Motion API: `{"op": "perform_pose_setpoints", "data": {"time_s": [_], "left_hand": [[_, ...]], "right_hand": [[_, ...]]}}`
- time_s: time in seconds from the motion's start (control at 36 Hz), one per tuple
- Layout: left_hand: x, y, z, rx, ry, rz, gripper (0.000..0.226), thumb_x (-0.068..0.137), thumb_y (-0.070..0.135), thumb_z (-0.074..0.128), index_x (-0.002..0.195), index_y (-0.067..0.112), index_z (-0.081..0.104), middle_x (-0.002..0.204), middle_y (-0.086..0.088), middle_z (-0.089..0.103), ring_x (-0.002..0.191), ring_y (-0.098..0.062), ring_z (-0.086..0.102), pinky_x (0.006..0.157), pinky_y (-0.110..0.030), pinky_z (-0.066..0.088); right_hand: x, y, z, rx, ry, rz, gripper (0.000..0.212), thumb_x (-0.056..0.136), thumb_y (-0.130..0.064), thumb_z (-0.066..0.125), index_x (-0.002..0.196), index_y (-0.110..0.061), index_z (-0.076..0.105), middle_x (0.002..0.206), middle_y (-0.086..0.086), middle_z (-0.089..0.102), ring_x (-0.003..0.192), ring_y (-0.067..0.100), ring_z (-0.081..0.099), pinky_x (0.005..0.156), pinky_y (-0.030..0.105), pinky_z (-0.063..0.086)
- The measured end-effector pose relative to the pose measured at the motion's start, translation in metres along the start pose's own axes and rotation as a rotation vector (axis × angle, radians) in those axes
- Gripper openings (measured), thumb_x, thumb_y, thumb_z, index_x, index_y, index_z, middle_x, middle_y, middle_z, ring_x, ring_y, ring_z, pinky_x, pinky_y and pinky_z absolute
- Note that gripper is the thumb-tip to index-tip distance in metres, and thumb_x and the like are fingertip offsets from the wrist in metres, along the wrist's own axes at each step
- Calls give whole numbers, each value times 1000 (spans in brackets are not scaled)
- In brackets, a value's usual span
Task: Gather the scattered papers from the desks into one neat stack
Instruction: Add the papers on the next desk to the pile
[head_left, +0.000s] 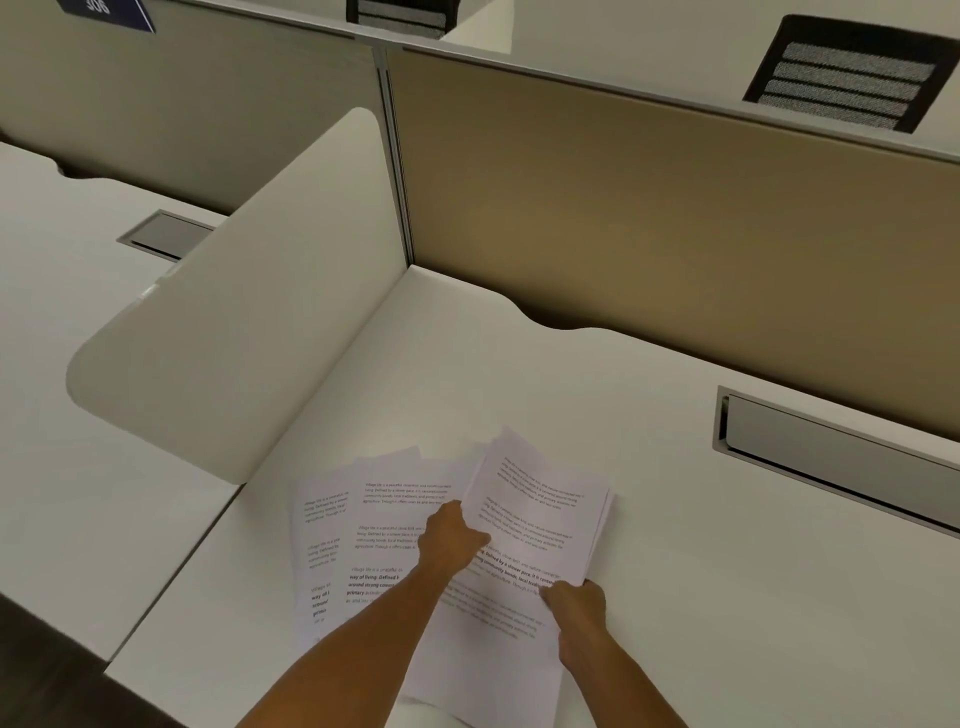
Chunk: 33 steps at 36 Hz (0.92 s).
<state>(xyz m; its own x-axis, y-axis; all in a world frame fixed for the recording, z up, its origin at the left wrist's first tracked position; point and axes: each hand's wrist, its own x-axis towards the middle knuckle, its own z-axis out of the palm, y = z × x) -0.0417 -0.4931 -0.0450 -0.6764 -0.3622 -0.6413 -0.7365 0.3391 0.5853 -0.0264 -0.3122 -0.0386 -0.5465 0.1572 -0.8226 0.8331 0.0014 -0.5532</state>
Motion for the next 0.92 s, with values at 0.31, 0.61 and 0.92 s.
{"op": "perform_pose_setpoints", "data": {"time_s": [0.31, 0.61, 0.92], "left_hand": [[-27, 1, 4, -103, -96, 246, 45, 80, 18, 78, 122, 18, 61, 118, 1, 71, 92, -8, 66, 64, -8, 49], [-56, -2, -4, -135, 42, 298, 37, 81, 21, 76, 106, 36, 53, 103, 17, 66, 74, 12, 60, 51, -3, 48], [-56, -8, -27, -120, 155, 301, 33, 83, 25, 74, 111, 28, 58, 105, 9, 68, 82, -6, 66, 59, -13, 52]], "right_hand": [[-14, 3, -24, 53, 13, -17, 27, 85, 17, 63, 109, 5, 69, 107, 24, 70, 89, 33, 62, 94, 46, 53], [-43, 1, -33, 105, 3, -92, 52, 80, 10, 72, 129, 4, 55, 114, 23, 69, 101, 40, 67, 88, 50, 57], [-59, 4, -15, 122, -58, -198, 18, 83, 4, 73, 95, -9, 72, 94, 13, 76, 90, 36, 72, 87, 53, 59]]}}
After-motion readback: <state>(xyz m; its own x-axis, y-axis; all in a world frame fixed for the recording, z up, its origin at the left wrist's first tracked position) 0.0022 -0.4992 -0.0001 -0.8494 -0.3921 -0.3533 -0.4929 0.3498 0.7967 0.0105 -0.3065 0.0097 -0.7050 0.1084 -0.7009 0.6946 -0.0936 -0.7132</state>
